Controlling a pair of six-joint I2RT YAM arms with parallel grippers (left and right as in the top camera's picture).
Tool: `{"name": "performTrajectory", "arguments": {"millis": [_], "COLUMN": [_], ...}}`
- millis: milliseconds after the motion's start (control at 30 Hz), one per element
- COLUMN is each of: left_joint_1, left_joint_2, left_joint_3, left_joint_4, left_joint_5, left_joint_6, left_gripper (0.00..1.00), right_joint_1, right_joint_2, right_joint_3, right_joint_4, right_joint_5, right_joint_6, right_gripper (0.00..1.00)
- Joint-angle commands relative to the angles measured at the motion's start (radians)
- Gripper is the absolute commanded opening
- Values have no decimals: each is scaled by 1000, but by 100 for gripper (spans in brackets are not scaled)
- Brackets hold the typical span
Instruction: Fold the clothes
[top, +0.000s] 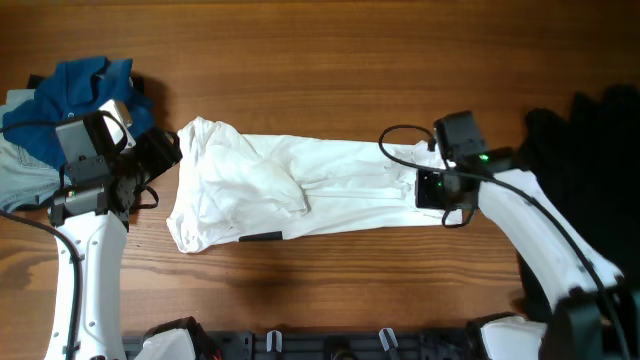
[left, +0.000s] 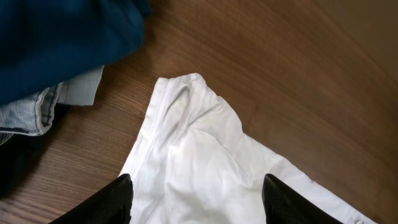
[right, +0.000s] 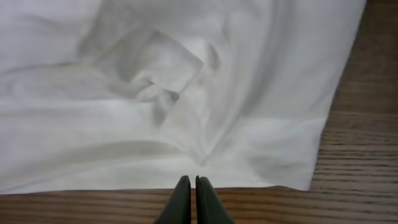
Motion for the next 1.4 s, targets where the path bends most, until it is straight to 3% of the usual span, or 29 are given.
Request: {"name": "performTrajectory", "arguments": {"millis": [0, 100, 133, 167, 200, 367, 500, 633, 767, 1033, 1367], "left_joint_1": [-6, -6, -6, -6, -6, -6, -6, -6, -6, -6, -6], "left_joint_2": [-11, -11, -11, -11, -11, -11, -11, -11, -11, -11, -11], "left_joint_3": [-3, -3, -3, -3, -3, -3, -3, -3, -3, -3, -3], "left_joint_4": [3, 3, 3, 3, 3, 2, 3, 3, 3, 3, 3], "left_joint_5": [16, 16, 16, 16, 16, 16, 16, 16, 16, 16, 16], "left_joint_6": [12, 11, 11, 12, 11, 12, 12, 12, 12, 11, 12], "left_gripper": [67, 67, 67, 67, 67, 67, 67, 67, 67, 67, 67], "right_joint_1": [8, 25, 26, 26, 26, 27, 27, 27, 27, 65, 189], "right_joint_2": [-33, -17, -8, -1, 12, 113, 220, 233, 188, 39, 98], "right_joint_3": [18, 13, 13, 13, 13, 13, 13, 13, 14, 14, 13], "right_joint_4": [-3, 8, 12, 23, 52, 87, 89, 109, 101, 31, 60], "right_joint_5": [-112, -89, -50, -17, 11, 36, 28, 29, 32, -34, -66], "right_joint_6": [-50, -41, 16, 62, 83, 127, 137, 134, 98, -40, -98], "right_gripper": [4, 4, 11, 43, 53, 64, 59, 21, 4, 4, 6]}}
